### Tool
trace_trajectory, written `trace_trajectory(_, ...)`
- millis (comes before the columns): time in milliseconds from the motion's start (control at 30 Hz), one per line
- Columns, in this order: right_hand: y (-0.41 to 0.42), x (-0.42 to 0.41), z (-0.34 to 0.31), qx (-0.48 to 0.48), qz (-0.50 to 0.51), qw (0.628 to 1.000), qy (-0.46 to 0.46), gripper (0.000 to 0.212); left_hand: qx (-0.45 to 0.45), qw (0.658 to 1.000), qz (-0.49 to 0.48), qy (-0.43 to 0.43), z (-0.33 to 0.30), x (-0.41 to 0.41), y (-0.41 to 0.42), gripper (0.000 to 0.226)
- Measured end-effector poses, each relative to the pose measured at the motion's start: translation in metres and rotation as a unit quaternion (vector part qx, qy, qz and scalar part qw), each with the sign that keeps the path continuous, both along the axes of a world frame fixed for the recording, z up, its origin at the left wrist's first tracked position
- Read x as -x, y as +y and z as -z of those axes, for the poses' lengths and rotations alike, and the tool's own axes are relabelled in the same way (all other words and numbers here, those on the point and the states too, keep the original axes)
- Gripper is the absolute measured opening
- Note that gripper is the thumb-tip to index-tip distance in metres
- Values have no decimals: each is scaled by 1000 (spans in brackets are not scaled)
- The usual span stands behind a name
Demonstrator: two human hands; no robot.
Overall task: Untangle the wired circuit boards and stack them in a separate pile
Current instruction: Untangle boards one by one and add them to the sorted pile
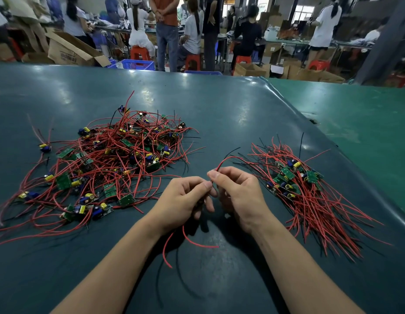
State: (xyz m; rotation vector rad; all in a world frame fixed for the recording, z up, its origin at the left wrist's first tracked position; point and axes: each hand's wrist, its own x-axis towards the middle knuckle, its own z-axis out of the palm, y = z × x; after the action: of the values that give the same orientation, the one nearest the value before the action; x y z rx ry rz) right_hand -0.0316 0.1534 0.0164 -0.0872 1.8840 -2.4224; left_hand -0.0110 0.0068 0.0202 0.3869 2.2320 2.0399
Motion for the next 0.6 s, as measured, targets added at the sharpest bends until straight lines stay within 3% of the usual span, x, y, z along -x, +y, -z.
trace_trajectory(167,3,12,-1,35,149,988,9,20,-12,999,25,-20,-1,-1,-2,36)
trace_trajectory(300,7,17,-3,60,197,978,-4,26,-14,998,51,-22,-1,-2,-3,34)
trace_trajectory(467,12,16,-9,192,75,973,-103,37,-26,998,54,-18,-2,-3,-4,27)
trace_trajectory(600,16,13,-11,200,43,973,-104,37,-25,998,55,-19,-1,-3,-5,26)
